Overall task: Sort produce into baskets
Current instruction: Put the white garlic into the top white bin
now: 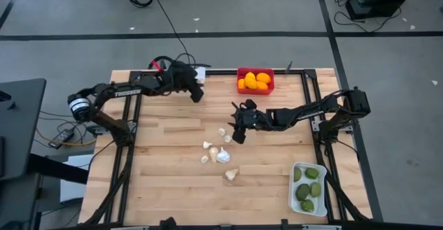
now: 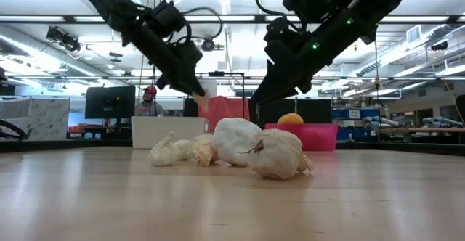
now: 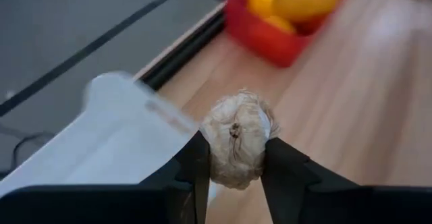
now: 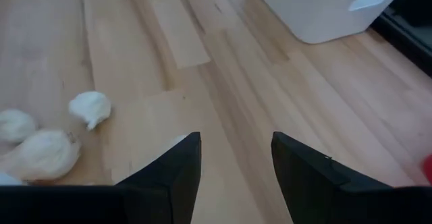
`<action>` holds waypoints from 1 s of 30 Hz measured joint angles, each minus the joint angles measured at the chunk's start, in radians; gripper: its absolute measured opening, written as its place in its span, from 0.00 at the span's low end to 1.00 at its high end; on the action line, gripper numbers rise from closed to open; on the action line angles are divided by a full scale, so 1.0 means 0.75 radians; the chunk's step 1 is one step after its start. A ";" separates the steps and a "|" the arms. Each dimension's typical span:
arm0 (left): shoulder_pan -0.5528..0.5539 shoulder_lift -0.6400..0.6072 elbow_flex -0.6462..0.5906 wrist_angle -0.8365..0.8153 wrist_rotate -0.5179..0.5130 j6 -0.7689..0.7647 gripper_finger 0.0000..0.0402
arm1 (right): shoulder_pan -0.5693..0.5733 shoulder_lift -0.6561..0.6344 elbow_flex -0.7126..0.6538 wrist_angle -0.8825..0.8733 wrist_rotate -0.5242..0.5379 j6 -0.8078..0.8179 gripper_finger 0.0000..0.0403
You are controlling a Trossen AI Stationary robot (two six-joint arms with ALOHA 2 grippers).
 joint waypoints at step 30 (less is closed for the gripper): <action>-0.375 0.024 0.000 -0.086 0.017 0.105 0.76 | 0.093 0.019 -0.206 0.234 -0.290 0.000 0.65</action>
